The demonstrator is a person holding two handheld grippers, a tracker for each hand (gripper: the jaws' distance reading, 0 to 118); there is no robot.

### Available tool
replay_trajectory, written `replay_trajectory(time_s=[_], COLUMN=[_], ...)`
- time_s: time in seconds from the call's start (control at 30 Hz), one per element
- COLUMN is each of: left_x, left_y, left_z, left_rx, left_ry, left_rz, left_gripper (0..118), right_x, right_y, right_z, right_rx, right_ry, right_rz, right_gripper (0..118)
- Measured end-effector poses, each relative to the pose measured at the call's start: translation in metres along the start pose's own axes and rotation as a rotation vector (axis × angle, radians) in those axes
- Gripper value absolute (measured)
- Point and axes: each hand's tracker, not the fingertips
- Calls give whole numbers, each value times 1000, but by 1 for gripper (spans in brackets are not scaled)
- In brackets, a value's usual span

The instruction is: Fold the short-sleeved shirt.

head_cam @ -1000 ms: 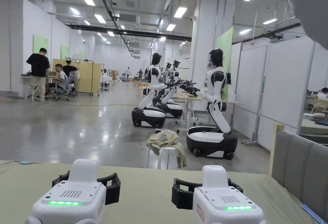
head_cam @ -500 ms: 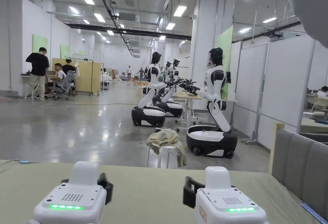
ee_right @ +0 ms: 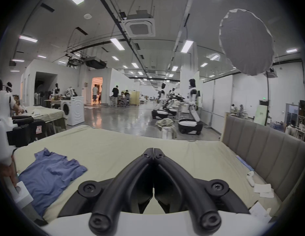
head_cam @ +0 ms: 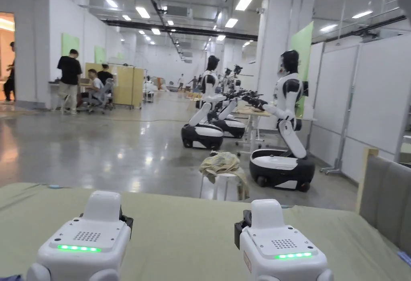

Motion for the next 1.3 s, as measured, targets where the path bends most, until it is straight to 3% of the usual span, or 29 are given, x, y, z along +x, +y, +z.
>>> replay_trajectory(time_s=[0.2,0.37,0.43,0.5,0.67,0.8,1.13,1.23,1.3], left_x=[-80,-121,-142,-168,-180,-195,-204,-207,-209], left_y=[-12,-20,-35,-57,-98,-136,-224,-229,-224], left_z=[39,37,15,-7,-33,-73,-176,-180,-182], left_rx=[-51,-369,-604,-812,-869,-955,-1067,-1043,-1046], left_ry=[175,175,79,-13,60,69,94,92,111], left_rz=[-100,-177,-79,122,94,232,394,299,295], left_gripper=[5,5,6,28,80,81,81,82,77], right_x=[-102,-159,-167,-170,-164,-155,-139,-138,-139], right_y=[-16,-36,-53,-64,-95,-118,-161,-167,-168], right_z=[1,7,4,0,-20,-44,-90,-95,-95], right_rx=[4,-25,-45,-68,-126,-188,-302,-316,-323], right_ry=[226,344,356,361,338,309,243,237,236], right_rz=[-3,-19,-15,-8,32,36,56,60,59], right_gripper=[0,0,0,0,0,0,0,0,0])
